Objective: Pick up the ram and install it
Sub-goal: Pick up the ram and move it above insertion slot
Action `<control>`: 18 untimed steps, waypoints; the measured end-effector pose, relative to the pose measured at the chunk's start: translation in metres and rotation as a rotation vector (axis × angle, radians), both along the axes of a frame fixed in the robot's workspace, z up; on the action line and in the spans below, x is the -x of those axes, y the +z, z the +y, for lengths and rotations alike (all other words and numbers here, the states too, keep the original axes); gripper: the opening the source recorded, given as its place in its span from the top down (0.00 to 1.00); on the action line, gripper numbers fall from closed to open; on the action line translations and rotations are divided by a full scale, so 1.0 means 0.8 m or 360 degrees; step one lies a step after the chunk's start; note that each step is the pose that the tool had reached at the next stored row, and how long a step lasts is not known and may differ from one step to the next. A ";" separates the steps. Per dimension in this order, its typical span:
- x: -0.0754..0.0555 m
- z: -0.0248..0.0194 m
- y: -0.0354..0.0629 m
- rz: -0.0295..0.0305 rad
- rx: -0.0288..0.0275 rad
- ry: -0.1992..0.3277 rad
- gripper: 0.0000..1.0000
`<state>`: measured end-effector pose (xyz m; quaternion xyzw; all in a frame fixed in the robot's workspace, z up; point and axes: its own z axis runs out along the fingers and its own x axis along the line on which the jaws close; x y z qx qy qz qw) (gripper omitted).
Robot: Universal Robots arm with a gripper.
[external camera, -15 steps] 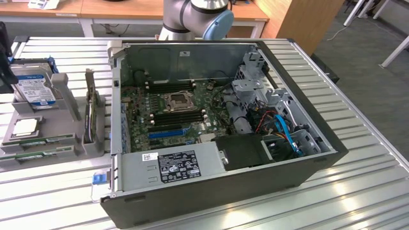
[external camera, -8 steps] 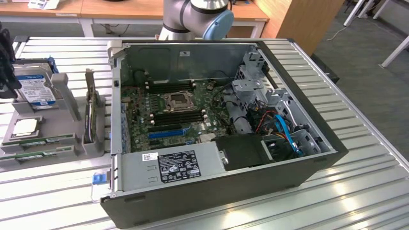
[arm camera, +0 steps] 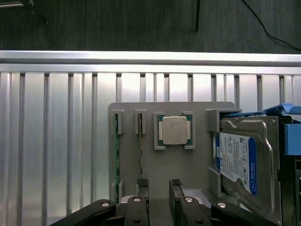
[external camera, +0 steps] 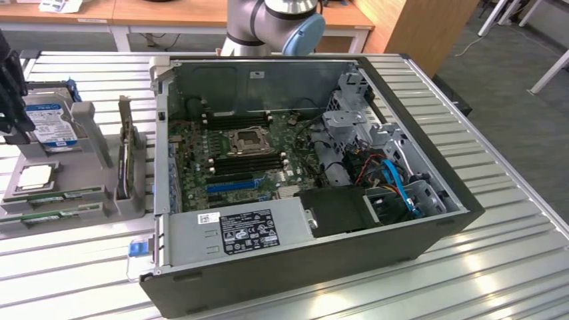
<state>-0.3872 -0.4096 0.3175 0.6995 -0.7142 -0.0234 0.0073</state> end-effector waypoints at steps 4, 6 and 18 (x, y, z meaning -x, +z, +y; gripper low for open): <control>0.000 0.0000 -0.009 0.00003 0.00002 0.0002 0.69; 0.000 0.0000 -0.014 0.00001 0.00001 0.0002 0.69; 0.000 0.0000 -0.034 0.00004 0.00003 0.0006 0.69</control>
